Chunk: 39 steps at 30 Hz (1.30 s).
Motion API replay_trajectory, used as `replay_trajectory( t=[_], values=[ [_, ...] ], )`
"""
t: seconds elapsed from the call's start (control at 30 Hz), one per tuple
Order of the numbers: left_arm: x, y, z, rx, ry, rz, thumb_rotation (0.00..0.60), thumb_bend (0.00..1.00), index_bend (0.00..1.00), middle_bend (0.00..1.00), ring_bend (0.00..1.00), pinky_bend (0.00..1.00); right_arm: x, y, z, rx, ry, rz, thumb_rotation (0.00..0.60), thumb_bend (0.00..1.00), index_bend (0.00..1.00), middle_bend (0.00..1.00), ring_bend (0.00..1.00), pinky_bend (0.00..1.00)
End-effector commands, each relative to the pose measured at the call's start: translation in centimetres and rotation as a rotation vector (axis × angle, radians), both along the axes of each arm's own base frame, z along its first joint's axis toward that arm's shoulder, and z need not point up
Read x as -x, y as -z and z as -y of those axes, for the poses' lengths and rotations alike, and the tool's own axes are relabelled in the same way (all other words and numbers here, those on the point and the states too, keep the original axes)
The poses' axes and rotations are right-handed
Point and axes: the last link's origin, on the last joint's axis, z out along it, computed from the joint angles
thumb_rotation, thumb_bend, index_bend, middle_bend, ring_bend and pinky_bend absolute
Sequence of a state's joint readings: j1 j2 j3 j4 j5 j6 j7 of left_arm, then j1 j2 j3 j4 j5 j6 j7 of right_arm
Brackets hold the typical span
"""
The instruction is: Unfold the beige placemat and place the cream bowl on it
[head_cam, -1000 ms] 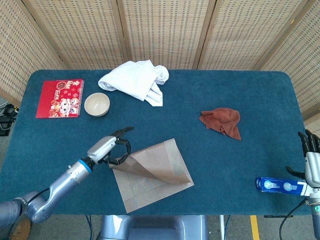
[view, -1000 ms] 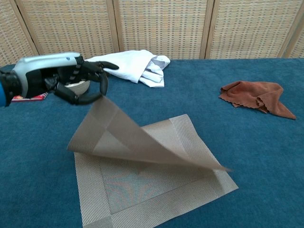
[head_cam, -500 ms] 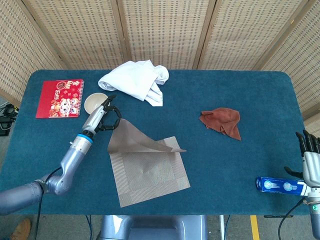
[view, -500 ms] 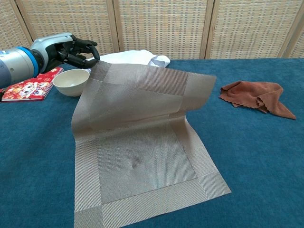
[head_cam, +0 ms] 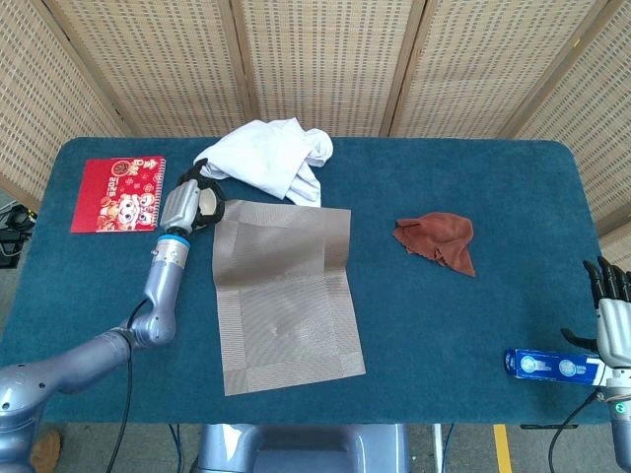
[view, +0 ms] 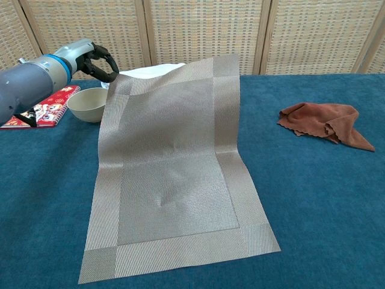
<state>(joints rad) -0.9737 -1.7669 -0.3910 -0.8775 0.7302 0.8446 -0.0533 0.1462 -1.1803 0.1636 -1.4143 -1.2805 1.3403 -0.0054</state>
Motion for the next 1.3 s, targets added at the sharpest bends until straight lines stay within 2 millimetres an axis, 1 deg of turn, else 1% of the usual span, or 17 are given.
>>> replay_trajectory(
  t=[0.03, 0.07, 0.1, 0.13, 0.17, 0.23, 0.27, 0.4, 0.6, 0.77, 0.87, 0.97, 1.1, 1.17, 1.2, 1.23, 1.3],
  values=[
    [-0.8, 0.5, -0.9, -0.061, -0.051, -0.032, 0.600, 0.54, 0.63, 0.00, 0.00, 0.00, 0.0, 0.1, 0.0, -0.001, 0.000, -0.002, 0.600, 0.00, 0.00, 0.00, 0.00, 0.00],
    [-1.0, 0.6, -1.0, -0.061, -0.055, -0.039, 0.600, 0.42, 0.37, 0.00, 0.00, 0.00, 0.0, 0.1, 0.0, -0.001, 0.001, -0.002, 0.600, 0.00, 0.00, 0.00, 0.00, 0.00],
    [-1.2, 0.9, -1.2, -0.048, -0.056, -0.048, 0.594, 0.26, 0.15, 0.00, 0.00, 0.00, 0.0, 0.1, 0.0, 0.000, 0.002, -0.002, 0.600, 0.00, 0.00, 0.00, 0.00, 0.00],
    [-1.3, 1.1, -1.3, -0.032, -0.060, -0.052, 0.579, 0.16, 0.06, 0.00, 0.00, 0.00, 0.0, 0.1, 0.0, 0.000, 0.004, -0.003, 0.600, 0.00, 0.00, 0.00, 0.00, 0.00],
    [-1.3, 1.2, -1.3, -0.012, -0.063, -0.057, 0.554, 0.07, 0.00, 0.00, 0.00, 0.00, 0.1, 0.0, 0.0, 0.002, 0.005, -0.003, 0.600, 0.00, 0.00, 0.00, 0.00, 0.00],
    [-1.3, 1.2, -1.5, 0.000, -0.073, -0.069, 0.517, 0.01, 0.00, 0.00, 0.00, 0.00, 0.1, 0.0, 0.0, 0.003, 0.006, -0.003, 0.600, 0.00, 0.00, 0.00, 0.00, 0.00],
    [-1.4, 1.1, -1.5, -0.004, -0.078, -0.063, 0.506, 0.01, 0.00, 0.00, 0.00, 0.00, 0.1, 0.0, 0.0, 0.003, 0.006, -0.003, 0.600, 0.00, 0.00, 0.00, 0.00, 0.00],
    [-1.6, 0.1, -1.5, -0.062, -0.070, -0.042, 0.409, 0.00, 0.00, 0.00, 0.00, 0.00, 0.1, 0.1, 0.0, 0.001, 0.004, -0.004, 0.600, 0.00, 0.00, 0.00, 0.00, 0.00],
    [-1.2, -2.5, -0.9, -0.150, 0.026, -0.089, 0.374, 0.00, 0.00, 0.00, 0.00, 0.00, -0.1, 0.1, -0.1, 0.000, -0.006, -0.007, 0.600, 0.00, 0.00, 0.00, 0.00, 0.00],
    [0.5, -5.6, 0.6, -0.191, 0.111, -0.220, 0.373, 0.00, 0.00, 0.00, 0.00, 0.00, -0.5, 0.1, -0.1, 0.002, -0.020, -0.015, 0.600, 0.00, 0.00, 0.00, 0.00, 0.00],
    [2.7, -8.0, 2.7, -0.203, 0.150, -0.322, 0.423, 0.00, 0.00, 0.00, 0.00, 0.00, -0.7, 0.1, -0.2, 0.007, -0.030, -0.020, 0.600, 0.00, 0.00, 0.00, 0.00, 0.00],
    [4.9, -10.0, 5.7, -0.195, 0.161, -0.375, 0.503, 0.00, 0.00, 0.00, 0.00, 0.00, -1.0, 0.2, -0.1, 0.000, -0.041, -0.020, 0.600, 0.00, 0.00, 0.00, 0.00, 0.00],
    [7.1, -12.2, 10.3, -0.158, 0.141, -0.404, 0.529, 0.00, 0.00, 0.00, 0.00, 0.00, -1.8, 0.7, 0.7, -0.041, -0.075, -0.060, 0.600, 0.00, 0.00, 0.00, 0.00, 0.00],
    [7.9, -13.0, 12.6, -0.143, 0.125, -0.417, 0.569, 0.00, 0.00, 0.00, 0.00, 0.00, -2.5, 1.0, 1.5, -0.078, -0.116, -0.109, 0.600, 0.00, 0.00, 0.00, 0.00, 0.00],
    [8.5, -13.5, 14.8, -0.129, 0.105, -0.419, 0.589, 0.00, 0.00, 0.00, 0.00, 0.00, -3.5, 1.4, 2.5, -0.124, -0.169, -0.154, 0.600, 0.00, 0.00, 0.00, 0.00, 0.00],
    [8.8, -13.8, 16.2, -0.118, 0.094, -0.420, 0.597, 0.00, 0.00, 0.00, 0.00, 0.00, -4.2, 1.7, 3.2, -0.158, -0.206, -0.181, 0.600, 0.00, 0.00, 0.01, 0.00, 0.00],
    [8.9, -14.2, 17.5, -0.117, 0.086, -0.420, 0.600, 0.00, 0.00, 0.00, 0.00, 0.00, -5.0, 2.1, 4.2, -0.202, -0.249, -0.211, 0.600, 0.00, 0.00, 0.07, 0.01, 0.00]
  ],
)
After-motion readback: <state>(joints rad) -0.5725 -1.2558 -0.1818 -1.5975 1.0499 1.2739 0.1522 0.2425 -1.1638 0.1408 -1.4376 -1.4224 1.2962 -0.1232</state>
